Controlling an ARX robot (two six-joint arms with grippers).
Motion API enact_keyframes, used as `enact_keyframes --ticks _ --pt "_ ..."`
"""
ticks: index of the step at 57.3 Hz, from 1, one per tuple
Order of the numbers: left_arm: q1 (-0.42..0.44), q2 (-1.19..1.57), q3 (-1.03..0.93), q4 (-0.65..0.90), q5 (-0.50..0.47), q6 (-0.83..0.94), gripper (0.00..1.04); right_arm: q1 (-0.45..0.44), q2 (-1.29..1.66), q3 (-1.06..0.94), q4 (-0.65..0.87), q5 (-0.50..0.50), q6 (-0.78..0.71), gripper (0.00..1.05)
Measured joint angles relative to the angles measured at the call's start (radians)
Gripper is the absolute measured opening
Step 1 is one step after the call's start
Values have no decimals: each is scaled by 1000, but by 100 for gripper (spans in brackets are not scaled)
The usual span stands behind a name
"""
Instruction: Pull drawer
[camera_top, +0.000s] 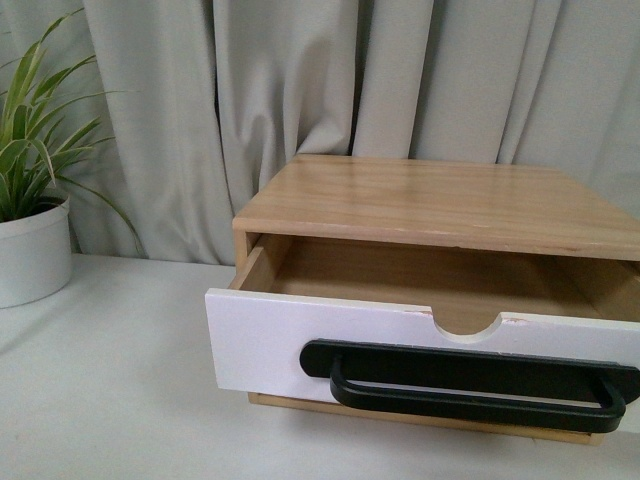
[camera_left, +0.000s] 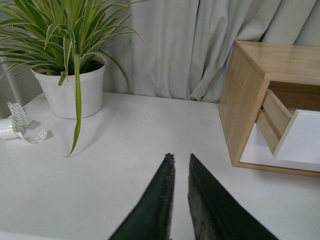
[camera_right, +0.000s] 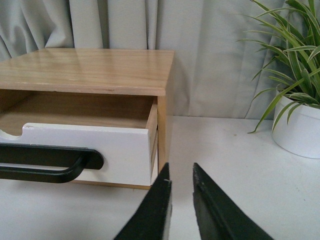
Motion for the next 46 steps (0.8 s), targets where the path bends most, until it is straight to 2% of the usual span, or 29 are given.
enact_keyframes --ticks 24,26,28,31,46 --pt "0 0 0 0 0 0 91 0 0 0 0 0 0 94" --pt "0 0 0 0 0 0 98 0 0 0 0 0 1 98" --pt "0 0 0 0 0 1 100 0 0 0 0 0 2 96" --pt "0 0 0 0 0 2 98 0 0 0 0 0 2 95" --pt "0 0 0 0 0 3 98 0 0 0 0 0 2 96"
